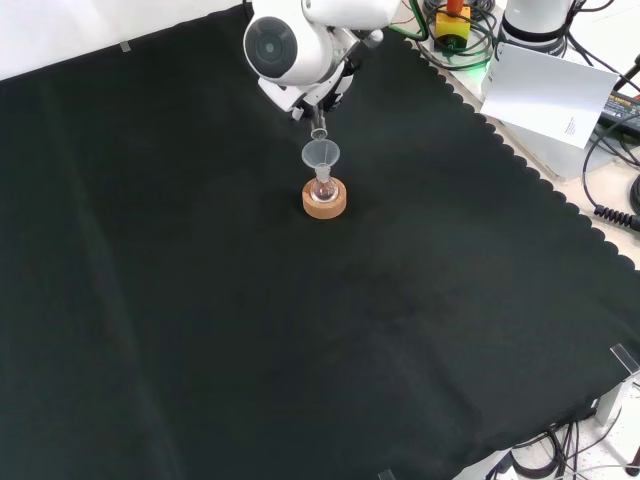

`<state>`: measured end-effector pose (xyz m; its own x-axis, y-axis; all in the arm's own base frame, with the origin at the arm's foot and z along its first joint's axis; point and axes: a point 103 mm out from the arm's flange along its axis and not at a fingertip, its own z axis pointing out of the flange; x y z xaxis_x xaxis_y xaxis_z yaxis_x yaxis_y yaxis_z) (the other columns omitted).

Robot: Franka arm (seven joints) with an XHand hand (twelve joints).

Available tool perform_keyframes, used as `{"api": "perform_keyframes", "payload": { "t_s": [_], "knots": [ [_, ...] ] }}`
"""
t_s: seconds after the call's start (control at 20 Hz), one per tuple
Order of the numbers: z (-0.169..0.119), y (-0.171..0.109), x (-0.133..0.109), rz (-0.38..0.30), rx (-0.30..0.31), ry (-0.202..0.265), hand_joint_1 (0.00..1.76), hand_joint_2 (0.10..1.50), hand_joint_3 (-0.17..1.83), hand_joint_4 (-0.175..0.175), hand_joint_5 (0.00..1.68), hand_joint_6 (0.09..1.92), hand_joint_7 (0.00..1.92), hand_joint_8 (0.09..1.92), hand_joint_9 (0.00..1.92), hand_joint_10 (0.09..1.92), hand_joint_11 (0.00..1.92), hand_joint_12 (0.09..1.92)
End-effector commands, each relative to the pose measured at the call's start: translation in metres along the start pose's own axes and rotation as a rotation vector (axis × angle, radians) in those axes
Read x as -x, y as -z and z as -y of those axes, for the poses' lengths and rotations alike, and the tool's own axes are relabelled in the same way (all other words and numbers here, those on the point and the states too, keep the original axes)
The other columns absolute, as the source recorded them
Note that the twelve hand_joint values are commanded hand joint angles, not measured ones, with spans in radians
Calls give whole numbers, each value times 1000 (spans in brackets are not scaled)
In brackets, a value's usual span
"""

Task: Pour the water from the graduated cylinder into the round-bottom flask.

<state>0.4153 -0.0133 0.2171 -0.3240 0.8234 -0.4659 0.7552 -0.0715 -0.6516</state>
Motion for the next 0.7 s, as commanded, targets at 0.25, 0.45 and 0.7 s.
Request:
{"api": "perform_keyframes", "payload": {
  "t_s": [0.25, 0.45, 0.7],
  "knots": [
    [6, -9, 13, -186, 142, 58, 1264, 1094, 1, -175, 1012, 951, 1042, 936, 1471, 87, 1293, 707],
    [8, -12, 18, -243, 215, 62, 1264, 1095, 1, -175, 1011, 953, 1040, 938, 1471, 87, 1295, 708],
    [11, -14, 25, -305, 321, 49, 1190, 1101, 5, -155, 1011, 967, 1135, 685, 1469, 87, 1297, 703]
  ]
}}
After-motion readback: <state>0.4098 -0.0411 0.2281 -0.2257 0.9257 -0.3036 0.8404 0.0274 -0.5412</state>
